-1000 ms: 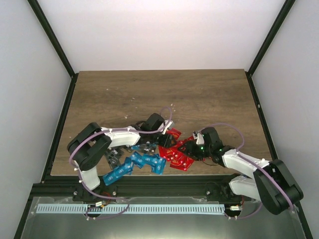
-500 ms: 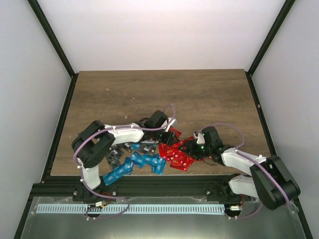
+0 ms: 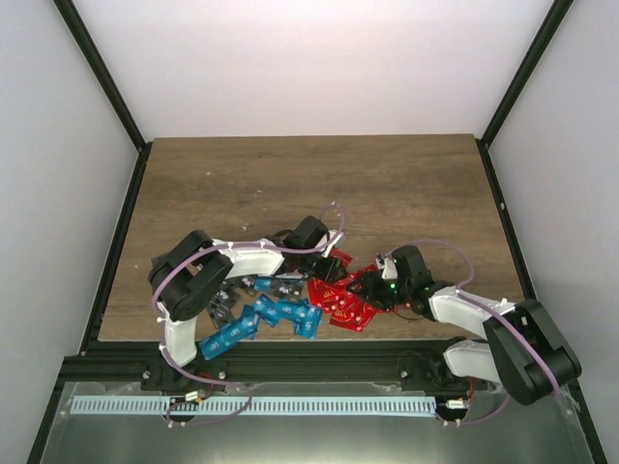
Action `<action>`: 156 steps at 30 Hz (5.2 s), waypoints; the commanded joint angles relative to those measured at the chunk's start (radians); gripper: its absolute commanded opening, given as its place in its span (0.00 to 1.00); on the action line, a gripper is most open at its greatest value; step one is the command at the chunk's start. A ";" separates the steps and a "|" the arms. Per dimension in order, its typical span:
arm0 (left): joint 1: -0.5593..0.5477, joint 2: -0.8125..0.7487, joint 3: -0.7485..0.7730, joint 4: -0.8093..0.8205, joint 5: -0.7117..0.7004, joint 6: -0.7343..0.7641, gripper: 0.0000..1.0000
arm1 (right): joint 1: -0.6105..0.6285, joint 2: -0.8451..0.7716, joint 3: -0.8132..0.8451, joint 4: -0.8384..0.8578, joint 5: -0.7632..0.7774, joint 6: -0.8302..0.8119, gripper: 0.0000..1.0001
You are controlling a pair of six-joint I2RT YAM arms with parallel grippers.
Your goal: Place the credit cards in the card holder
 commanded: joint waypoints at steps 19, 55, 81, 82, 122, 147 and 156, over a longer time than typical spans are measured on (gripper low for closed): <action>-0.024 0.014 -0.090 0.006 -0.051 -0.030 0.47 | -0.012 0.124 -0.021 0.215 -0.070 0.103 0.46; -0.027 -0.124 -0.097 0.016 -0.070 -0.105 0.50 | -0.013 0.137 -0.107 0.470 -0.054 0.254 0.01; 0.001 -0.863 -0.412 0.246 -0.311 -0.338 0.77 | -0.011 -0.387 -0.045 0.586 0.082 0.330 0.01; 0.001 -0.869 -0.422 0.273 -0.294 -0.339 0.77 | -0.006 -0.385 -0.045 0.619 0.079 0.337 0.01; 0.012 -0.784 -0.446 0.699 -0.068 -0.382 0.04 | 0.166 -0.206 0.070 0.823 -0.105 0.237 0.42; 0.041 -0.897 -0.288 0.044 0.282 -0.073 0.04 | 0.119 -0.311 0.431 -0.116 -0.367 -0.492 0.54; 0.041 -0.875 -0.275 0.029 0.290 -0.061 0.05 | 0.119 -0.288 0.419 -0.085 -0.419 -0.474 0.07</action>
